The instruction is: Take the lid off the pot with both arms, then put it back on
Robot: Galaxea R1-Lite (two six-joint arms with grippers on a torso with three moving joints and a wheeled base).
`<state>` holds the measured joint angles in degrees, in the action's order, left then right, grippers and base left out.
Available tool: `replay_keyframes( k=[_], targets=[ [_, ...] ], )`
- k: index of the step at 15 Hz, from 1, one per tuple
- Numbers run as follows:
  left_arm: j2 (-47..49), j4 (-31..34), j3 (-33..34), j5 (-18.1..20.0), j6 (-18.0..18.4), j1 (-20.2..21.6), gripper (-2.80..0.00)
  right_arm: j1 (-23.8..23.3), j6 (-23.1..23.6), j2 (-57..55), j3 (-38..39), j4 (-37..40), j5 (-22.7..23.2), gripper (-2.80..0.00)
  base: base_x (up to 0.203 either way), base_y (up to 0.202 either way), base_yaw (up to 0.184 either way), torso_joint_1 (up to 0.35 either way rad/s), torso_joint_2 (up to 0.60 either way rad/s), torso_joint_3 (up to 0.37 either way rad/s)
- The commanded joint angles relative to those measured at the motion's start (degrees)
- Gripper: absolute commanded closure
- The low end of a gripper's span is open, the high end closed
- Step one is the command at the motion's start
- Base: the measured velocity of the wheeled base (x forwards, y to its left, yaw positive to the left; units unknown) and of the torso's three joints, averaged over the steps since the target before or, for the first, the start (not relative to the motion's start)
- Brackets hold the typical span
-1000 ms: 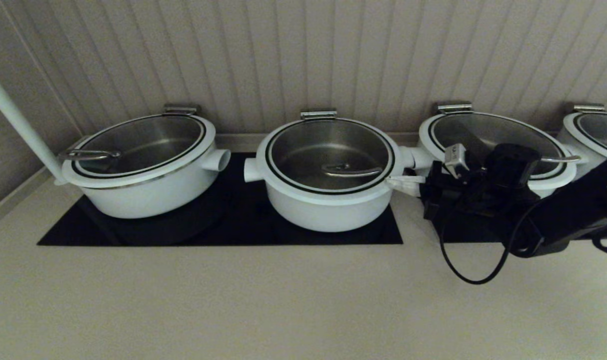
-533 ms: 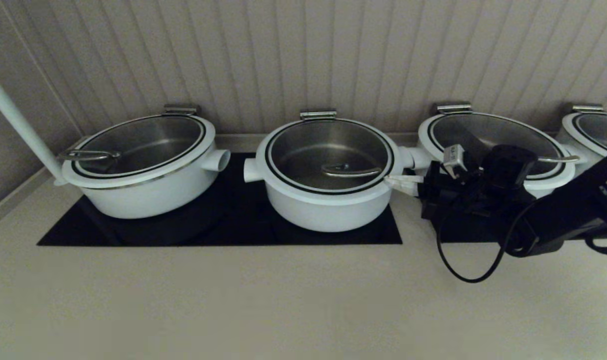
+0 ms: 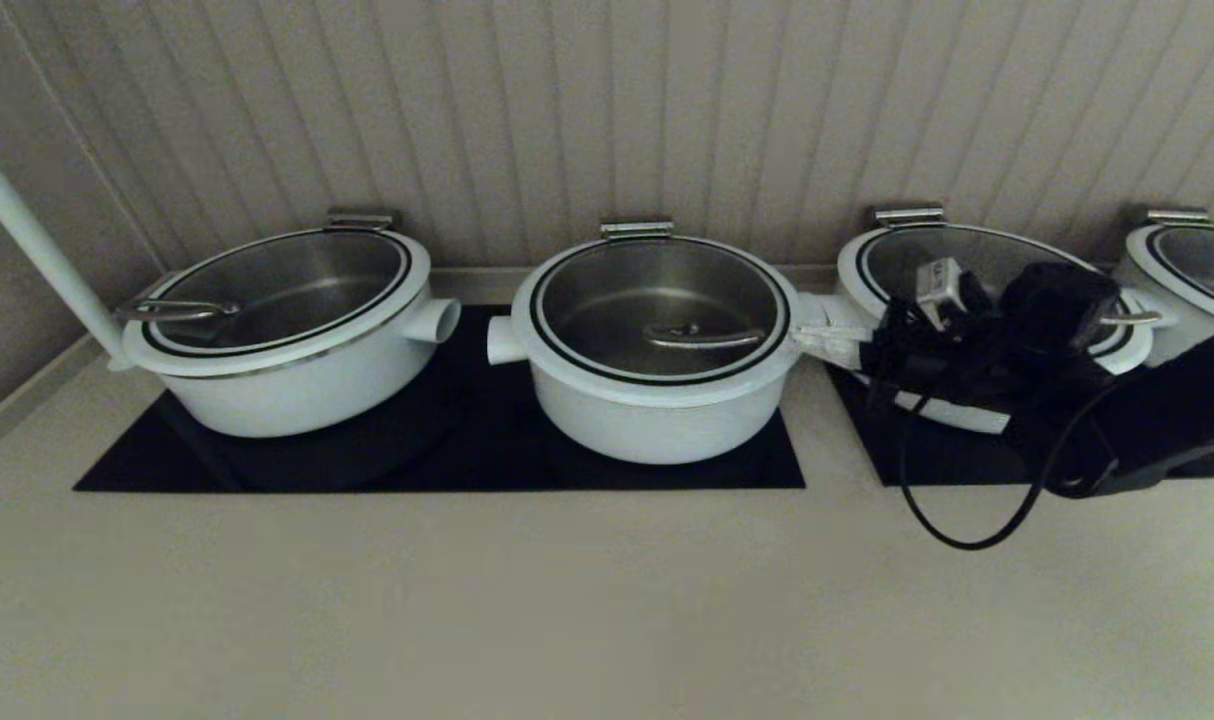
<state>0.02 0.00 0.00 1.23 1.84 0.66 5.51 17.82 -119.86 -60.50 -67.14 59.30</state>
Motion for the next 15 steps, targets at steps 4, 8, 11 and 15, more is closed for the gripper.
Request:
replay_keyframes(
  k=[4, 8, 11, 15],
  targets=[
    [0.0, 0.0, 0.0, 0.0, 0.0, 0.0, 0.0, -0.1, -1.0, 11.5, -0.1, 3.3, -0.8, 0.0, 0.0, 0.0, 0.0, 0.0, 0.0, 0.0],
    [0.0, 0.0, 0.0, 0.0, 0.0, 0.0, 0.0, -0.5, -1.2, 20.2, -1.1, 11.5, -12.6, 0.0, 0.0, 0.0, 0.0, 0.0, 0.0, 0.0],
    [0.0, 0.0, 0.0, 0.0, 0.0, 0.0, 0.0, -1.2, -3.9, 28.3, -2.5, 19.5, -32.5, 0.0, 0.0, 0.0, 0.0, 0.0, 0.0, 0.0],
    [0.0, 0.0, 0.0, 0.0, 0.0, 0.0, 0.0, -6.6, -8.2, 41.2, 2.3, 30.3, -49.0, 0.0, 0.0, 0.0, 0.0, 0.0, 0.0, 0.0]
  ],
)
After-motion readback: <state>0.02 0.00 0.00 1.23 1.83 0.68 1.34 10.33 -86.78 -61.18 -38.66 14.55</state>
